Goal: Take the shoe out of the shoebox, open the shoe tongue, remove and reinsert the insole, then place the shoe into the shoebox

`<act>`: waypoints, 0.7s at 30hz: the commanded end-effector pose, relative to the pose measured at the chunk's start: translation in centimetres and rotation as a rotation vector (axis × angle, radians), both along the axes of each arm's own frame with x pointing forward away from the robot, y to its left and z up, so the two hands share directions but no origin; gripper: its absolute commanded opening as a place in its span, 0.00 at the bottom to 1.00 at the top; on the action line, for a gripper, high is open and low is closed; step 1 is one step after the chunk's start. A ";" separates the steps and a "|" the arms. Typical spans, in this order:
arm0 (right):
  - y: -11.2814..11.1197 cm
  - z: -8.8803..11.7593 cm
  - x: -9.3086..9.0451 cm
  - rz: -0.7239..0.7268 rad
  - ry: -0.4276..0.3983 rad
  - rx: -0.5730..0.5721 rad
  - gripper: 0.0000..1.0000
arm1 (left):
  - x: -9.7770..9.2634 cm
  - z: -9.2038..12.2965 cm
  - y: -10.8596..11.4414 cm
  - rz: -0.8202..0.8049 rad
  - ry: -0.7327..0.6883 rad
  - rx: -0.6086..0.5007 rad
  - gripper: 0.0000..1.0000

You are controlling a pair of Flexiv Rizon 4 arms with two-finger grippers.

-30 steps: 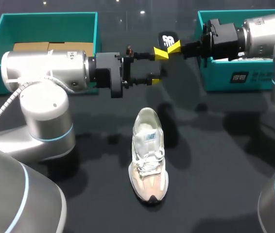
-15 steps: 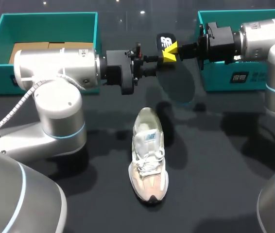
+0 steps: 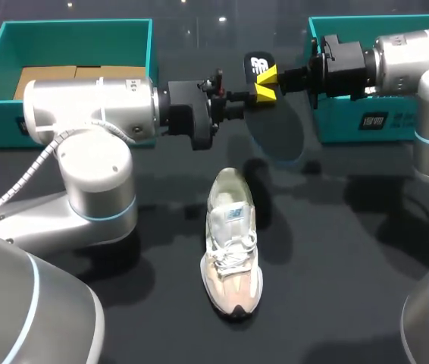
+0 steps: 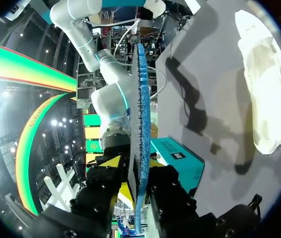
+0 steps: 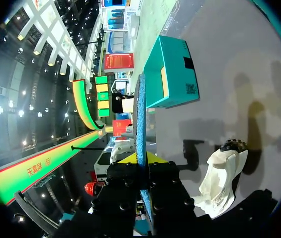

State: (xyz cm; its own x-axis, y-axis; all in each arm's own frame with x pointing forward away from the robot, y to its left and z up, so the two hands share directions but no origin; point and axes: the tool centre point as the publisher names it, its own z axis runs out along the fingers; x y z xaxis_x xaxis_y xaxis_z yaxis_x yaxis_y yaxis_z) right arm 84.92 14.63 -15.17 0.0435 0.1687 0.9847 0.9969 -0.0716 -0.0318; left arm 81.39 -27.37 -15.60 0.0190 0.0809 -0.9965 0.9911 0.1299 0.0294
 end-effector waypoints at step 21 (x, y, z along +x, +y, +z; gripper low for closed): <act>-2.2 0.1 -2.3 -0.026 -0.024 -0.008 1.00 | -0.6 -0.2 1.7 0.036 0.010 0.027 0.00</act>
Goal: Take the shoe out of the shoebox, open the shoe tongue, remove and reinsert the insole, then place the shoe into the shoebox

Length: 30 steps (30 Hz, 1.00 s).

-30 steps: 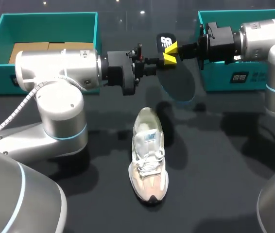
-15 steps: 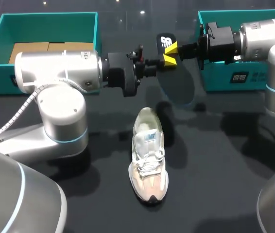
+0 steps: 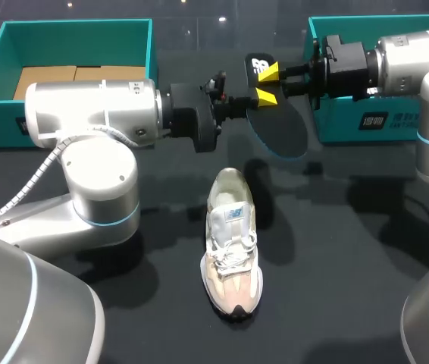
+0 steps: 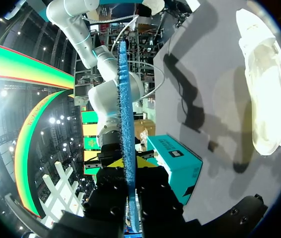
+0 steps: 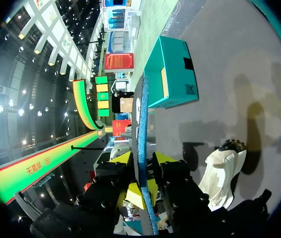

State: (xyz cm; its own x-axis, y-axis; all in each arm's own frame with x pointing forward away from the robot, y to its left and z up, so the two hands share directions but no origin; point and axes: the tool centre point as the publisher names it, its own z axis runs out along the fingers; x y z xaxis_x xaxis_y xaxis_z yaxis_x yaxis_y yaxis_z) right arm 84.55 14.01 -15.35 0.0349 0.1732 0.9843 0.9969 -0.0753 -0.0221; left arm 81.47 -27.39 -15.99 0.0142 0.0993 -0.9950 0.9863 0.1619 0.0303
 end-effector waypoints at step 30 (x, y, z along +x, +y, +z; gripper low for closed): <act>-3.2 0.6 -3.7 0.005 -0.027 -0.040 1.00 | -4.3 -0.9 8.4 -0.145 0.515 -0.220 0.00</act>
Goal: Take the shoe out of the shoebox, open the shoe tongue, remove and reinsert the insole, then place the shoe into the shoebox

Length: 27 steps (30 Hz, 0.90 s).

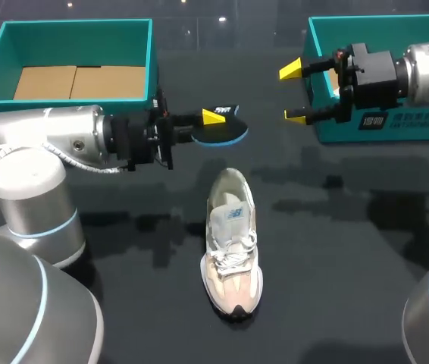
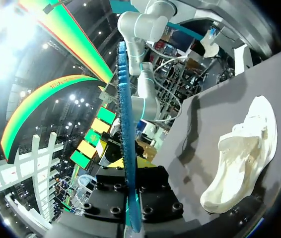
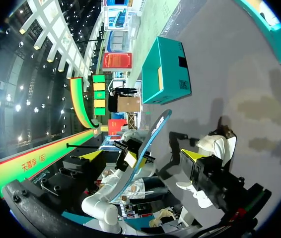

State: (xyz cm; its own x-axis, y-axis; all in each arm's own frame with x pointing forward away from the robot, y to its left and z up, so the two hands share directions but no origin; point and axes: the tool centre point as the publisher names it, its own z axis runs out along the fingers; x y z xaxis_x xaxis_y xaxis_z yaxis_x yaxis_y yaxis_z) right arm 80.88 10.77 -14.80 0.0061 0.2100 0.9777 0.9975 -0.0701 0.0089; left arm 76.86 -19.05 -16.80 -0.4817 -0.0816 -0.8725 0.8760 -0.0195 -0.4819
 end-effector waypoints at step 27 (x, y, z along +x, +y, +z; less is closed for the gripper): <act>0.0 0.0 -0.1 0.000 0.001 -0.003 1.00 | -0.9 2.2 1.9 0.113 0.392 0.141 0.00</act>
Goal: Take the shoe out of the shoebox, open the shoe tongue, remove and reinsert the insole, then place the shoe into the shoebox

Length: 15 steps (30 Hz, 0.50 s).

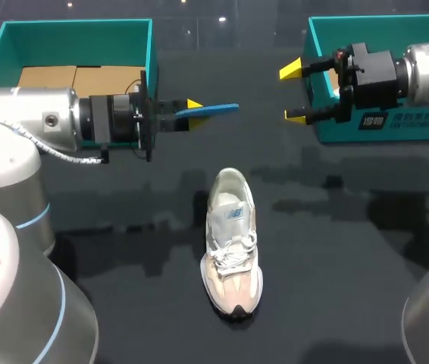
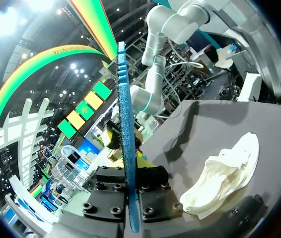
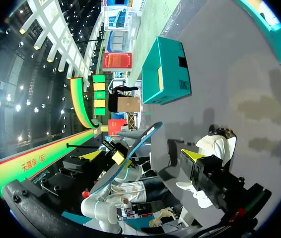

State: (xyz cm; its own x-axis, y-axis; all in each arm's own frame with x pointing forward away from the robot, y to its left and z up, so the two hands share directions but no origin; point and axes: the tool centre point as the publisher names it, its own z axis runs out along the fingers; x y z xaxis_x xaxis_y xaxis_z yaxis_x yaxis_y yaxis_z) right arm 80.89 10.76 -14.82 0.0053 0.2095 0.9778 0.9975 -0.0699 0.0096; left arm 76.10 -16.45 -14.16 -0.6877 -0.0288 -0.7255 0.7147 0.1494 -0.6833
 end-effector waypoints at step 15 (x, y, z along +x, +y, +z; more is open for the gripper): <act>0.0 0.0 -0.1 -0.001 0.002 -0.004 1.00 | -1.0 -1.4 -2.1 -0.046 0.554 -0.017 0.00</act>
